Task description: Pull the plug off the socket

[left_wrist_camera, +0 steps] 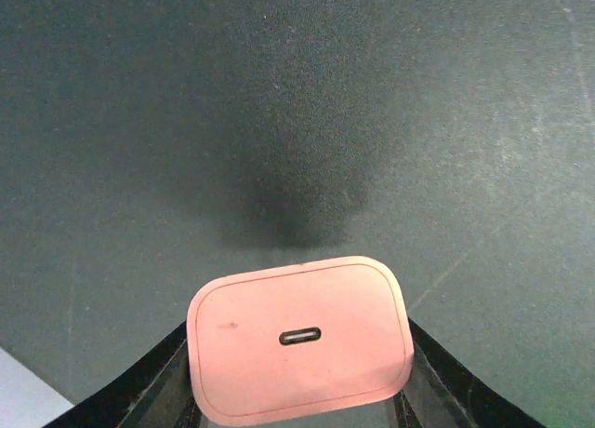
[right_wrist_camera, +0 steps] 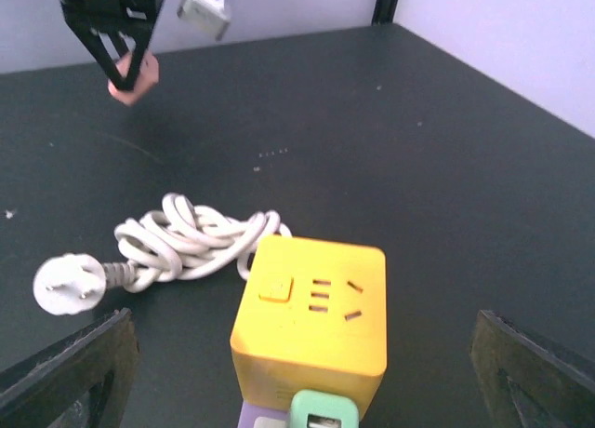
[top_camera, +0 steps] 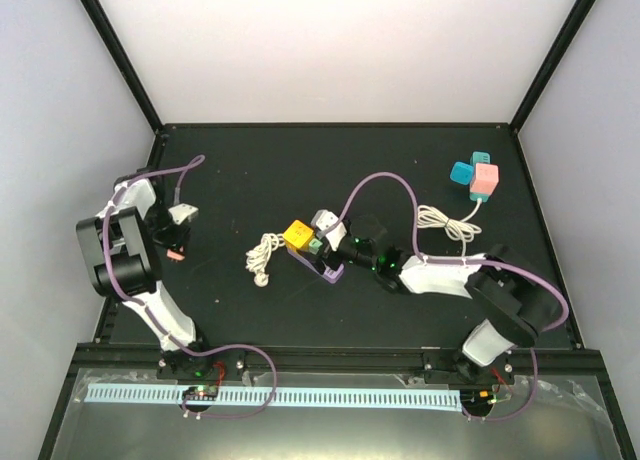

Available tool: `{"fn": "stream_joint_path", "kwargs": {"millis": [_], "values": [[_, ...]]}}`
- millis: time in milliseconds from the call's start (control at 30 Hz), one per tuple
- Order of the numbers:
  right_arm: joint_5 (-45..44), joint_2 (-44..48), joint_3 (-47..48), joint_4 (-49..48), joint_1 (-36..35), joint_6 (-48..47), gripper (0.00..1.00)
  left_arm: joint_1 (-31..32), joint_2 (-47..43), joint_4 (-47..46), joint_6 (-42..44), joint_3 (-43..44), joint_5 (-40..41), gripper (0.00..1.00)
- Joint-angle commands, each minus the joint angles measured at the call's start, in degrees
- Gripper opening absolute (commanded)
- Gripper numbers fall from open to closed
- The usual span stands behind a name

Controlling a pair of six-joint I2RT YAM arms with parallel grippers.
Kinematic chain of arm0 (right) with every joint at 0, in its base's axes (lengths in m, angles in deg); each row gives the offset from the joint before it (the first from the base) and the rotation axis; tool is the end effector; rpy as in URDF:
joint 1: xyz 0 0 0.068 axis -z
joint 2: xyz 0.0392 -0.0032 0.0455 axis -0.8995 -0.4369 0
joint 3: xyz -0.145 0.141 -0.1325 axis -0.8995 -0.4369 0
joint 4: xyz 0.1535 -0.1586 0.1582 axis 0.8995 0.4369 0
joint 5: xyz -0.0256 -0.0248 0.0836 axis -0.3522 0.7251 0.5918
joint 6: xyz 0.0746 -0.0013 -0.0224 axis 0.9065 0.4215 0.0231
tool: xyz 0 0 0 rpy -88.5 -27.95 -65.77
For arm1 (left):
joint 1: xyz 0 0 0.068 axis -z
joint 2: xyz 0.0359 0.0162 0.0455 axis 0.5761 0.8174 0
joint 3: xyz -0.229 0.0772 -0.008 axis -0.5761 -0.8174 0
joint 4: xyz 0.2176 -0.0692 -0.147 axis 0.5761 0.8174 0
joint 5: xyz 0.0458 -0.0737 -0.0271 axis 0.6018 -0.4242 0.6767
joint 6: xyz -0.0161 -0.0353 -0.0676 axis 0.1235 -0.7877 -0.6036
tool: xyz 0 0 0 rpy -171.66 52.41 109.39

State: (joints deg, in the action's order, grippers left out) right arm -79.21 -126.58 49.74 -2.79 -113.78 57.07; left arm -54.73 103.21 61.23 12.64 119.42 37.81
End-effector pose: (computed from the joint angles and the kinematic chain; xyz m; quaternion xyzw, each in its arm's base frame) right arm 0.2247 0.2811 0.1285 -0.4297 0.6978 0.2674 0.5069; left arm 0.2903 0.1067 0.1201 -0.1624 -0.9862 -0.0117 0.0307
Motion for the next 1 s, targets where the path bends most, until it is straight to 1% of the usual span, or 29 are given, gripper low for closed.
{"fn": "stream_joint_path", "kwargs": {"millis": [0,200,233,467,600,733,767,833,867,900,967], "values": [[1.9,3.8,-0.5,2.1,0.2,-0.9,1.0,-0.4,3.0,1.7,0.3,3.4,1.5,0.3],[1.8,6.5,0.0,4.4,0.3,-1.5,1.0,-0.4,7.0,2.1,-0.4,4.9,0.5,0.39],[1.8,6.9,0.1,5.2,0.3,-1.5,1.0,-0.4,7.6,2.1,-0.5,5.2,0.4,0.42],[3.4,9.3,0.6,12.5,0.3,-2.3,1.0,-0.4,8.9,0.7,-0.5,5.2,-1.5,0.52],[3.1,11.5,-1.3,12.9,0.7,-2.9,1.0,-0.4,9.5,1.3,-0.8,5.6,-3.4,0.61],[4.7,12.8,-1.3,15.4,2.3,-3.0,0.99,-0.4,8.4,2.1,-0.9,6.0,-5.0,0.7],[4.9,13.2,-1.3,16.1,2.6,-3.0,0.98,-0.4,7.9,2.7,-0.7,6.5,-5.9,0.72],[5.4,14.1,-1.3,17.6,3.0,-2.8,0.97,-0.4,5.6,4.4,-0.1,7.8,-8.9,0.84],[5.7,14.6,-1.4,18.5,3.3,-2.8,0.96,-0.3,4.0,5.2,0.4,8.7,-11.1,0.88],[6.0,15.0,-1.6,19.3,3.5,-2.7,0.95,0.0,1.9,6.3,1.0,9.6,-13.5,0.9],[6.5,15.6,-2.2,20.8,4.0,-2.5,0.95,0.7,-0.9,8.1,2.4,11.8,-19.0,0.9]]}}
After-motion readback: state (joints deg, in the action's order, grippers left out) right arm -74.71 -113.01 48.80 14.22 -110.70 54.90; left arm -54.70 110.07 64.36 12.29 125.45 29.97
